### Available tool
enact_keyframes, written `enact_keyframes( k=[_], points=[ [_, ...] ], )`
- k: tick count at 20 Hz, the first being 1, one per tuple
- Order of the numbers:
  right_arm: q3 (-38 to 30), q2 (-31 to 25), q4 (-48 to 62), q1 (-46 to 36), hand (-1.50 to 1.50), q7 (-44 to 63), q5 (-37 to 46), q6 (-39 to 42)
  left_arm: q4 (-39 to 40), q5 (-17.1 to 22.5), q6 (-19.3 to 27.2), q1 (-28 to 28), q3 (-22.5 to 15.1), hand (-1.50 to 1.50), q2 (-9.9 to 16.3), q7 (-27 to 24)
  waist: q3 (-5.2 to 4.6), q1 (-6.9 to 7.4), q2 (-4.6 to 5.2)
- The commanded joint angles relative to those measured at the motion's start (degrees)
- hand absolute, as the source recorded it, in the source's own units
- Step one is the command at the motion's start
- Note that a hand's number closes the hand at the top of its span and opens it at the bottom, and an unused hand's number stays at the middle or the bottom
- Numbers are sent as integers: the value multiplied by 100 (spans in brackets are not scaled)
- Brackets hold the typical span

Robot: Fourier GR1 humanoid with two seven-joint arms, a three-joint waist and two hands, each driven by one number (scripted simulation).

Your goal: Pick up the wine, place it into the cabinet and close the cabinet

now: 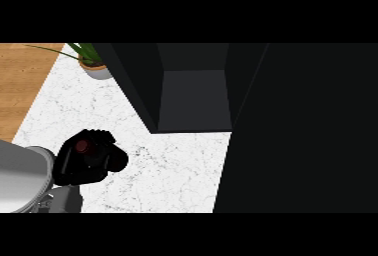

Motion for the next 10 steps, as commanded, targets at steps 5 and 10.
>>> enact_keyframes(
  k=[5,10],
  points=[
    [138,-333,-971,312,-150,337,390,-79,-742,-95,328,1079,-706,150,-533,440,-84,25,74],
    [414,-268,-788,540,-150,-104,608,-225,-1533,298,936,1232,-1483,150,-540,980,-80,22,91]
  ],
)
